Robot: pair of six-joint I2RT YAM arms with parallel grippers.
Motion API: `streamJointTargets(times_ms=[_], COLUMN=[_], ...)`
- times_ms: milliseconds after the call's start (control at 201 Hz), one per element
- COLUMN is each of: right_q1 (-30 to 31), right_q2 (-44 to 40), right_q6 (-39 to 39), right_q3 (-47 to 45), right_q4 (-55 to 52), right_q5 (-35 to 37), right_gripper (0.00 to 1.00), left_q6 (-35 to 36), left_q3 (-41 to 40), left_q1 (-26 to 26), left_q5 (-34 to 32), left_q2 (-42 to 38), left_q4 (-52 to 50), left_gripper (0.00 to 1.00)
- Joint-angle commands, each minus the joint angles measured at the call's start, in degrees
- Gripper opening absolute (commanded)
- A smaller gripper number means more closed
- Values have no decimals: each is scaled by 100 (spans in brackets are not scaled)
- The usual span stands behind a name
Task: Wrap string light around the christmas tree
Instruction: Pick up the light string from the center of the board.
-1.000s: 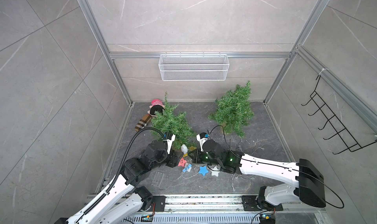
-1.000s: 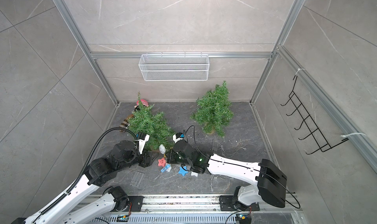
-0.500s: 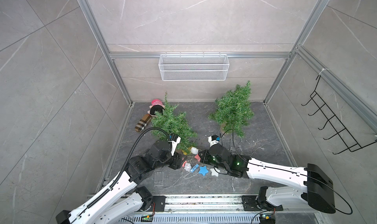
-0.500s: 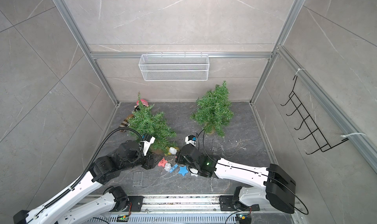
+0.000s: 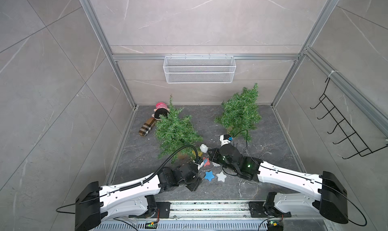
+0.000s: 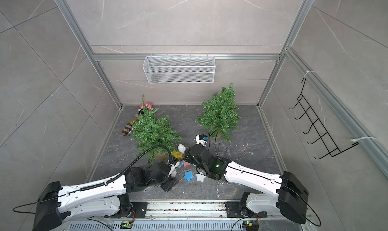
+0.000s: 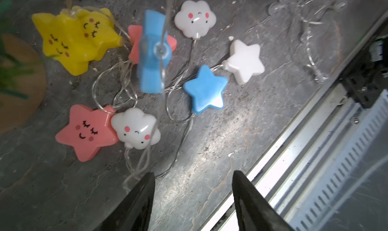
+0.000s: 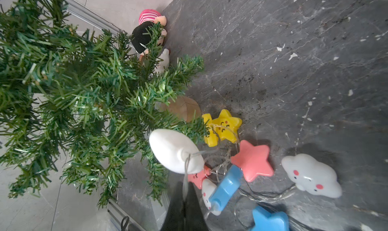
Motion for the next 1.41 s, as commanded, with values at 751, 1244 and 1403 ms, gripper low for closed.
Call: streamJointTargets(times_ms=[751, 1244, 1403], right_q1=[-40, 551, 890], right_q2=[-408, -301, 133], right_q6=[-305, -812, -804], right_q3=[219, 864, 1064], right_q4=[-134, 367, 803], right_q5=[248, -262, -250], right_gripper=[0, 0, 0], left_q6=[-673, -642, -507], left_q3=[413, 1894, 2495], left_q1=[-9, -5, 4], left_q5=[-944, -3339, -4130], left_q2=[-463, -2281, -2262], left_q4=[-1306, -3571, -4242], left_gripper=[0, 0, 0])
